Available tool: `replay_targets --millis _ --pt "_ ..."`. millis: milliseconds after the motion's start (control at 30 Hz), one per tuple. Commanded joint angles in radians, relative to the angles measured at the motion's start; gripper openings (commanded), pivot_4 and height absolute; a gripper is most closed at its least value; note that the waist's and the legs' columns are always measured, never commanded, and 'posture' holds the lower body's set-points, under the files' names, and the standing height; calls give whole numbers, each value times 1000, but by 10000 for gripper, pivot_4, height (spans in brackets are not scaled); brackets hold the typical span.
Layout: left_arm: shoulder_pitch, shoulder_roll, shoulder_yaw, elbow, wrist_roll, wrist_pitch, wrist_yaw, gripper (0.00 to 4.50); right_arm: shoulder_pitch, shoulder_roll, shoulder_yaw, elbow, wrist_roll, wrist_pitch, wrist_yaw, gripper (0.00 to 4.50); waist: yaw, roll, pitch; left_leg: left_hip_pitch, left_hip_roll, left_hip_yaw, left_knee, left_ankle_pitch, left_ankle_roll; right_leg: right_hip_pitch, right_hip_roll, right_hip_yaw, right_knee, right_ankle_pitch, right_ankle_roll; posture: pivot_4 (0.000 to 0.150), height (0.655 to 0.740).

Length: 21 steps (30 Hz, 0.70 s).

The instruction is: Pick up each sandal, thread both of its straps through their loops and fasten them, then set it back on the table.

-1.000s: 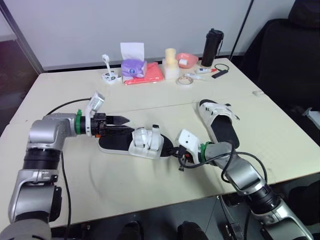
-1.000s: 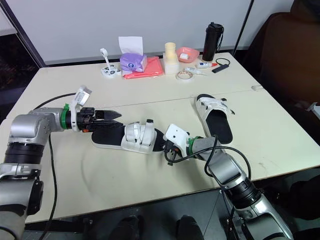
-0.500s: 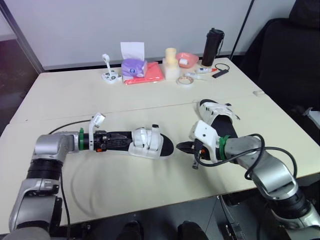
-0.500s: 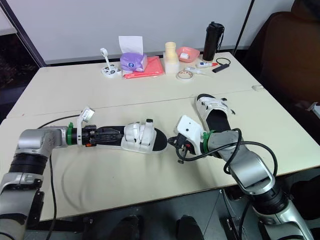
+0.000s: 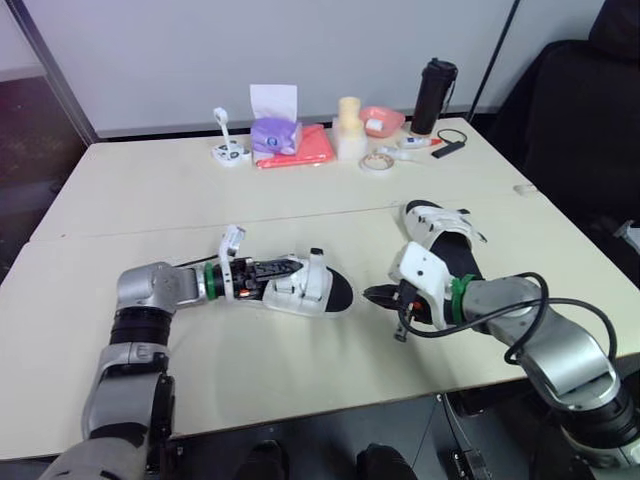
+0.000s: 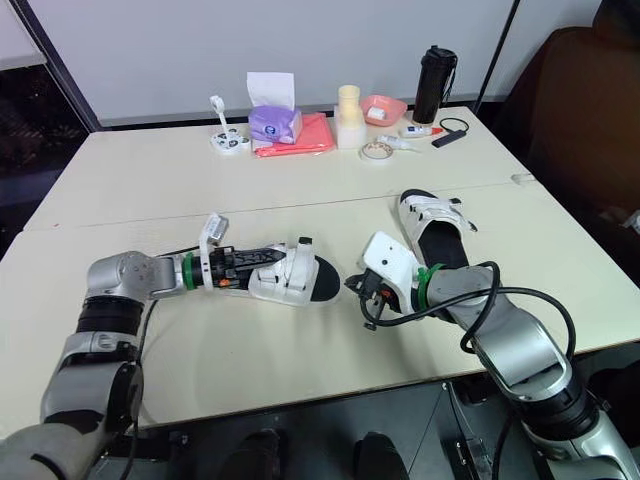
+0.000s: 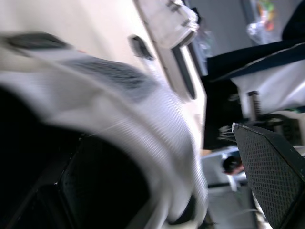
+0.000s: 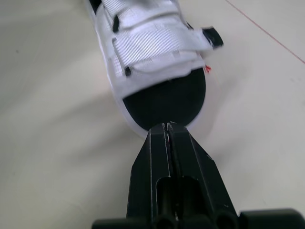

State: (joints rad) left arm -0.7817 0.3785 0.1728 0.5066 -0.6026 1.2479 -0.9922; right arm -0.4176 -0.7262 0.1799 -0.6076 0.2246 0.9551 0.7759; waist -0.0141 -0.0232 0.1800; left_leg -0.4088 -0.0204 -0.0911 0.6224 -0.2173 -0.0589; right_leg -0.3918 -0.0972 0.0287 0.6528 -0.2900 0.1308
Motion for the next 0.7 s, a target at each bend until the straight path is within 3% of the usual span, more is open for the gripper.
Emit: replay_targets --millis 33,167,200,300,467,533,633,700 --pt "-18 -23 0 -4 -19 -1 26 44099 1 -5 -17 -36 17 -10 -14 0 -2 0 0 0 0 0 0 0 0 0 0 0 0 0 0 1500 7400" --pt "-34 -52 -11 25 -2 -26 55 44099 3 -7 -7 -34 17 -13 -25 0 2 0 0 0 0 0 0 0 0 0 0 0 0 0 0 1500 7400" --pt "-38 -57 -11 37 2 -34 63 41791 4 -9 -4 -34 16 -15 -28 0 5 0 0 0 0 0 0 0 0 0 0 0 0 0 0 1500 7400" --pt "-44 -59 -1 49 -5 -36 71 31144 7 -11 2 -33 17 -17 -35 0 4 0 0 0 0 0 2 0 0 2 0 0 -1 0 0 1500 7400" --pt "-51 -51 24 63 -24 -24 84 6607 12 -10 12 -27 13 -26 -43 0 2 0 0 0 0 0 1 0 0 1 0 0 -1 0 0 1500 7400" --pt "-54 -55 46 64 -36 -13 102 882 11 -9 17 -21 12 -30 -45 0 1 0 0 0 0 0 1 0 0 1 0 0 -1 0 0 1500 7400" --pt "-50 -81 101 41 -61 -25 152 128 8 -6 25 -13 12 -35 -49 0 1 0 0 0 0 0 1 0 0 0 0 0 -1 0 0 1500 7400" --pt "-64 -132 194 32 -86 -77 262 128 9 -3 31 -10 12 -37 -52 0 2 0 0 0 0 0 1 0 0 1 0 0 -1 0 0 1500 7400"
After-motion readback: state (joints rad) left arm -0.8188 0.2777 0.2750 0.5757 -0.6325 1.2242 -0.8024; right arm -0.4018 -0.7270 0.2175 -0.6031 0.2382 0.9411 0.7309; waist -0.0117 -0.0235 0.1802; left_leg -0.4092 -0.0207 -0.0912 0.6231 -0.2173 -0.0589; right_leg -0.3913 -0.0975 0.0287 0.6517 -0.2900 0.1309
